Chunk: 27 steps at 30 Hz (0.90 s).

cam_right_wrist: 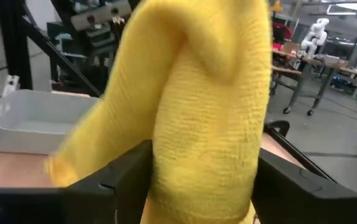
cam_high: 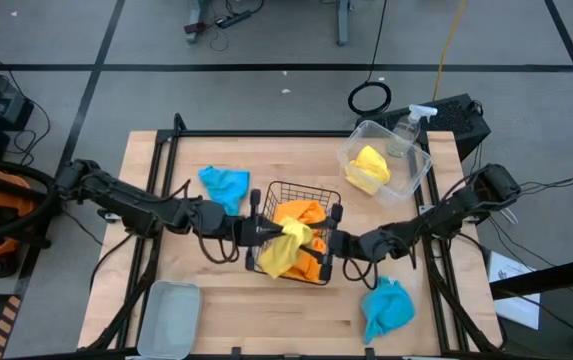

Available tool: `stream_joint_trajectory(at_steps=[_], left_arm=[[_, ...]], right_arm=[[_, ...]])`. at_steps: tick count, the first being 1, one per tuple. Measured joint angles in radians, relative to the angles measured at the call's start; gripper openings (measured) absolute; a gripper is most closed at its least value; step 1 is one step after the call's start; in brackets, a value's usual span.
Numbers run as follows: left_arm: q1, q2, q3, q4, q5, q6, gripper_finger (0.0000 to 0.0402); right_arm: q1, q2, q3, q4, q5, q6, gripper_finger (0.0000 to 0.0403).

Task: Sort microfiber towel by color & place in baskets
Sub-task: Put the yellow microfiber towel into the transparent bin

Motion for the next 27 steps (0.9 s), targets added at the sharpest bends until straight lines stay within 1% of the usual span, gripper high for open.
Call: stream_joint_trajectory(at_steps=[6,11,14,16,21,24,27], left_arm=[[0.04,0.026,0.0,0.032,0.0,-0.001,0.0006],[0.061,0.046,0.0,0.077,0.0,-0.019,0.0006],[0.073,0.049,-0.001,0.083,0.0,-0.006,0.0006],[0.081,0.049,-0.001,0.082,-0.009,0.0,0.0006],[0.086,0.049,-0.001,0.08,-0.077,0.001,0.0006],[0.087,0.049,-0.001,0.076,-0.095,-0.001,0.0006],[0.082,0.048,-0.001,0.087,-0.09,-0.025,0.0006]], right_arm=[[0.0,0.001,0.047,-0.024,-0.01,0.001,0.0231],[-0.017,0.001,0.061,-0.037,-0.112,0.056,0.0231],[-0.035,0.001,0.061,-0.073,-0.193,0.136,0.0231],[-0.041,0.001,0.061,-0.095,-0.224,0.198,0.0231],[-0.04,0.0,0.061,-0.092,-0.218,0.261,0.0231],[-0.04,0.0,0.061,-0.062,-0.152,0.271,0.0231],[-0.054,0.0,0.061,-0.05,-0.08,0.264,0.0231]])
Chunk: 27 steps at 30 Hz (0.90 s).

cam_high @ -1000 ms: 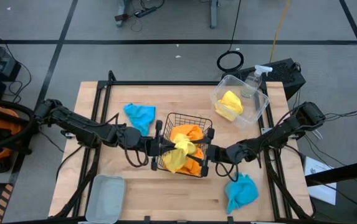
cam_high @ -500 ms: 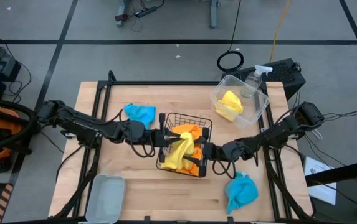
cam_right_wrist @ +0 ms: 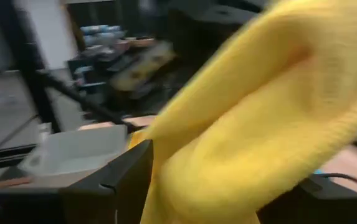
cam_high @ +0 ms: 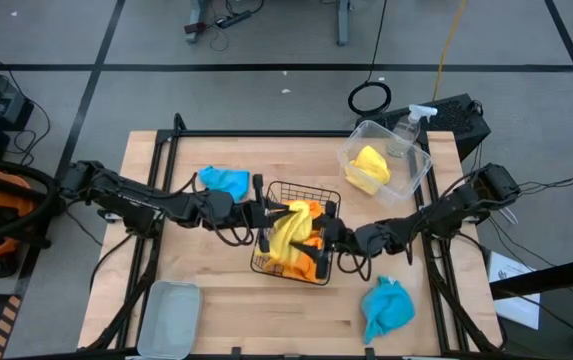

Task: Sort microfiber towel by color & place in baskets
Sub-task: Put the yellow microfiber towel into the transparent bin

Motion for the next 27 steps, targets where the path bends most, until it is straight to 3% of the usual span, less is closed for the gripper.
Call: stream_joint_trajectory(at_steps=[7,15,27], left_arm=[[-0.02,0.0,0.0,0.002,0.068,-0.009,0.0008],[-0.029,0.0,0.0,-0.007,0.092,-0.079,0.0056],[-0.075,-0.066,0.002,-0.325,0.04,-0.098,0.0212]], right_arm=[[-0.053,0.0,0.0,0.005,0.007,-0.007,0.0185],[-0.064,0.0,0.0,0.005,0.006,-0.064,0.0021],[-0.018,-0.047,0.0,-0.137,0.007,-0.098,0.0003]])
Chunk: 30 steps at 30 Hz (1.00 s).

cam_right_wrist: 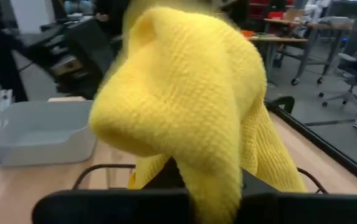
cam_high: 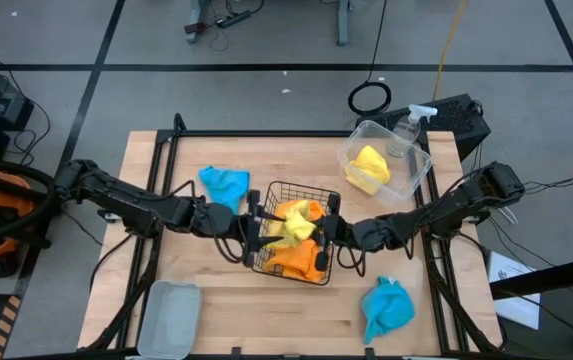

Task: Sort microfiber towel by color & place in baskets
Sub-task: Put the yellow microfiber towel into the transparent bin

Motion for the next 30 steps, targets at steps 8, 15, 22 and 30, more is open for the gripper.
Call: stream_joint_trajectory(at_steps=[8,15,22,30], left_arm=[[-0.023,-0.01,-0.015,-0.088,0.002,0.036,0.0256],[-0.016,0.02,-0.033,-0.011,0.294,0.073,0.0255],[-0.014,0.097,-0.033,0.068,0.286,0.16,0.0241],[0.016,0.122,-0.033,0.106,0.255,0.152,0.0138]], right_arm=[[0.094,-0.019,0.0,-0.013,-0.152,-0.186,0.0003],[0.147,-0.018,0.0,0.025,-0.191,-0.339,0.0003],[0.155,-0.018,0.0,0.05,-0.19,-0.418,0.0003],[0.174,-0.017,0.0,0.013,-0.211,-0.424,0.0003]])
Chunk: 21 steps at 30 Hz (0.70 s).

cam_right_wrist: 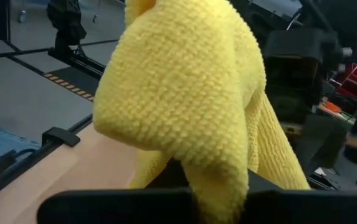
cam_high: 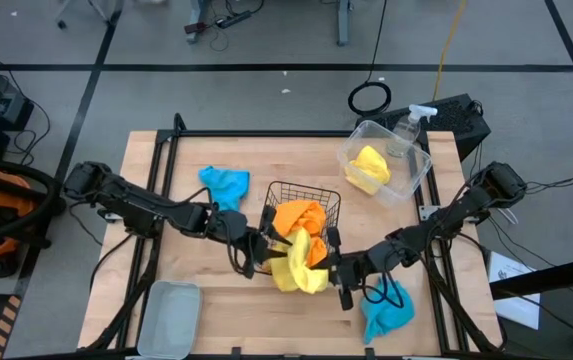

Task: Sort microfiber towel by color & place in baskets
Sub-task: Put the yellow microfiber towel into the transparent bin

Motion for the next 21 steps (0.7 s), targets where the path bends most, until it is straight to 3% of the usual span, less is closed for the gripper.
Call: stream_joint_trajectory(at_steps=[3,8,11,14,18,21], left_arm=[[0.01,0.02,0.0,-0.004,0.084,-0.004,0.0125],[0.01,0.05,0.001,0.024,0.098,0.071,0.0112],[0.009,0.05,0.001,0.069,0.041,0.113,0.0063],[0.003,0.027,0.001,0.104,-0.026,0.107,0.0012],[0.002,0.019,0.001,0.135,-0.097,0.103,0.0011],[0.002,0.019,0.001,0.144,-0.232,0.078,0.0005]], right_arm=[[0.004,0.0,0.0,0.008,0.0,-0.005,0.0002],[0.005,0.0,0.0,0.008,0.003,-0.007,0.0004],[0.005,0.0,0.0,-0.008,0.009,0.029,0.0009],[0.005,0.0,0.0,-0.006,0.125,0.117,0.0019],[0.005,0.0,0.0,-0.013,0.311,0.226,0.005],[0.005,0.0,0.0,-0.03,0.371,0.273,0.0085]])
